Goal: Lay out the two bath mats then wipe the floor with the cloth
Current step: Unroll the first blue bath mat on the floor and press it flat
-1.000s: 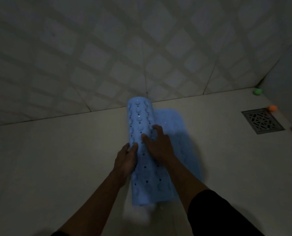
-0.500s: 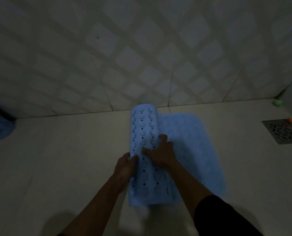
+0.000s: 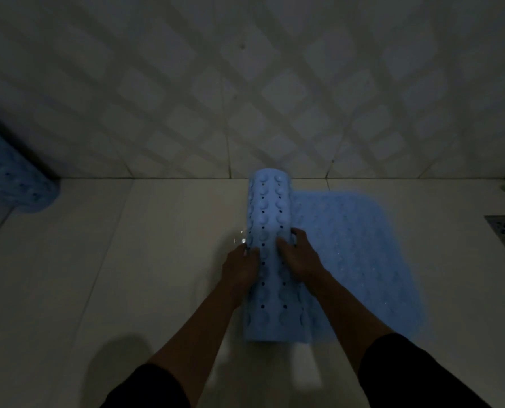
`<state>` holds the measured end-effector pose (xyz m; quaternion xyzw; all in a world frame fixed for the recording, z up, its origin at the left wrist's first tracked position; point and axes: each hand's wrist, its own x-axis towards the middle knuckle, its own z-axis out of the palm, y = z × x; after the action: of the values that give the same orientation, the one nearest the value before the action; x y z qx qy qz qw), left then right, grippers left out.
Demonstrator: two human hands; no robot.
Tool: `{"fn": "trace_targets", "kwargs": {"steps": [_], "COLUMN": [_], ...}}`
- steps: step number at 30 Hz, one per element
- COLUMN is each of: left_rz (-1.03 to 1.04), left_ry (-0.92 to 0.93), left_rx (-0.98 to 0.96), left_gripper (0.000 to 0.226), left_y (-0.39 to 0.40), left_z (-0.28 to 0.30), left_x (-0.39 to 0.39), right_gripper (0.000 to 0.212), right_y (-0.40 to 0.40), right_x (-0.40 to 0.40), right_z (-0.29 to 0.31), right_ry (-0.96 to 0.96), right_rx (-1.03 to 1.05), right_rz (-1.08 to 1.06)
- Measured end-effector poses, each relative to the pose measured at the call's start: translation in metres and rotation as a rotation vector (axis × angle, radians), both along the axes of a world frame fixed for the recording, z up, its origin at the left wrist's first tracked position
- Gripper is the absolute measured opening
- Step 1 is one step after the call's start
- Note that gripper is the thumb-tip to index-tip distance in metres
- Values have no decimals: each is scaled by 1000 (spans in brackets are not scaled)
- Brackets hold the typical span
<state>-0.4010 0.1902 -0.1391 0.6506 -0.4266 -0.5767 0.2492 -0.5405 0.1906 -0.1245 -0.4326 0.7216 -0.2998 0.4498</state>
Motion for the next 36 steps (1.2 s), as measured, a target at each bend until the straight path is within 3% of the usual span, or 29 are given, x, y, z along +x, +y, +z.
{"fn": "trace_targets", "kwargs": {"steps": [4,7,9,11,15,20,25,32,36], "left_rz": [40,82,109,148,231,241,279,292,257], "left_ry": [32,50,23,-34,-59,-162,-172,-190,-180], "left_rx": [27,21,-17,-43,-54,-61,-15,27,-32], "left_gripper": [27,74,84,80,78,63,65,48,63], "left_y": [10,11,13,18,27,44,51,44,40], "left_z": [3,-3,-16,-23,-22,-1,-8,-23,-35], "left_x": [13,25,32,42,54,57,59,79,99], "right_gripper": [62,55,65,78,63,65,68,61,48], "right_y": [-3,-6,-9,-9,-6,-4,-6,-10,-7], "right_x": [0,12,16,27,45,63,66,84,100], "right_z": [-28,-9,-8,-2,-5,-16,-23,-17,-19], "right_ry": [6,-29,8,17,-44,-156,-198,-322,-309], "right_rx": [6,53,87,81,-23,-36,-11,-58,-21], "right_rz": [-58,-33,82,165,238,164,178,139,141]}}
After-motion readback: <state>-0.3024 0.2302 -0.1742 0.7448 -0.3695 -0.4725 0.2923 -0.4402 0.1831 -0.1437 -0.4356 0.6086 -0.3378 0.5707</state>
